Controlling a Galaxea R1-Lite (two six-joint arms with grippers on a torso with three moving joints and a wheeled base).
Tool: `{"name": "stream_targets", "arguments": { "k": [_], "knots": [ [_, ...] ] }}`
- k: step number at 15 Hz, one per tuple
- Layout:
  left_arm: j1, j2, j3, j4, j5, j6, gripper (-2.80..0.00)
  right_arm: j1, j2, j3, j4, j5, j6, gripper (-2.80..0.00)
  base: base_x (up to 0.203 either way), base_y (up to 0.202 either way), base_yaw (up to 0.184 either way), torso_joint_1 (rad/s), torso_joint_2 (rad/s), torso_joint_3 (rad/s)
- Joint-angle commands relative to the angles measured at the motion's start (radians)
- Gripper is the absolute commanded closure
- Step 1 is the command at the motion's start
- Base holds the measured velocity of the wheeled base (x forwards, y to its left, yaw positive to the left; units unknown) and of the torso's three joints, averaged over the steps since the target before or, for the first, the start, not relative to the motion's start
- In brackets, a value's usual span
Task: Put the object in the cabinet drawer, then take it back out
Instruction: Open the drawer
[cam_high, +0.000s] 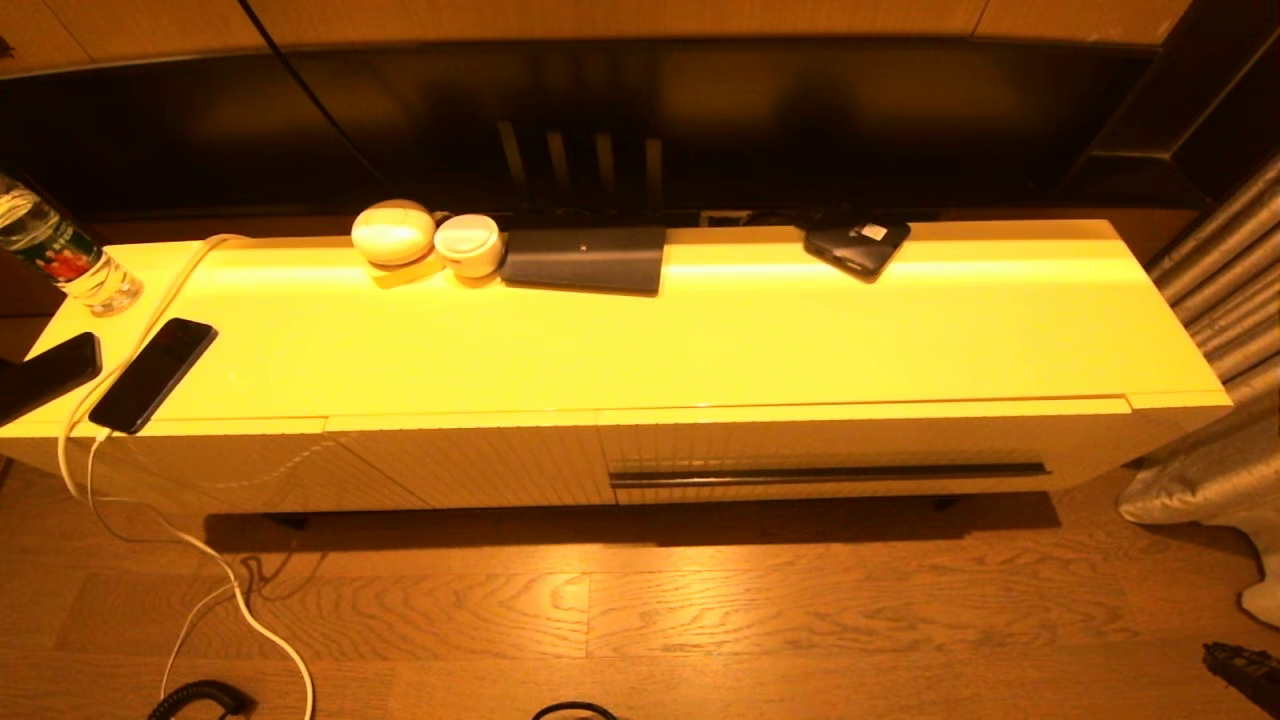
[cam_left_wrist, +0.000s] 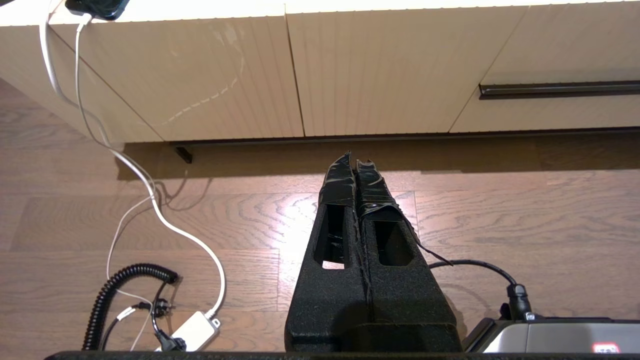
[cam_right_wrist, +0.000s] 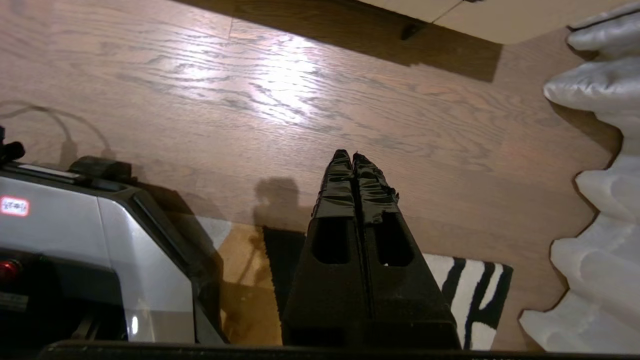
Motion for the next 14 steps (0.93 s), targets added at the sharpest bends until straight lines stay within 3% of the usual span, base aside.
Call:
{"name": "stream_targets", "arguments": {
  "k": [1,4,6,9,14],
  "knots": [
    [0.000,0.000,0.002,0.000,0.001,0.000,0.00,-0.003,0.017,0.003,0.000,0.000,0.000,0.00,0.000,0.000,0.000,0.000,0.00,0.000],
    [0.000,0.000,0.002,0.000,0.001,0.000,0.00,0.051,0.028,0.014,0.000,-0.005,-0.002,0.00,0.000,0.000,0.000,0.000,0.00,0.000],
    [0.000,0.000,0.003,0.000,0.001,0.000,0.00,0.042,0.052,-0.002,-0.003,-0.008,0.016,0.00,0.000,0.000,0.000,0.000,0.00,0.000],
    [0.000,0.000,0.002,0.000,0.001,0.000,0.00,-0.011,0.084,-0.063,0.066,-0.001,0.119,0.00,0.000,0.000,0.000,0.000,0.00,0.000],
    [0.000,0.000,0.003,0.000,0.000,0.000,0.00,-0.002,0.113,-0.064,0.067,-0.002,0.128,0.00,0.000,0.000,0.000,0.000,0.00,0.000]
  ]
}}
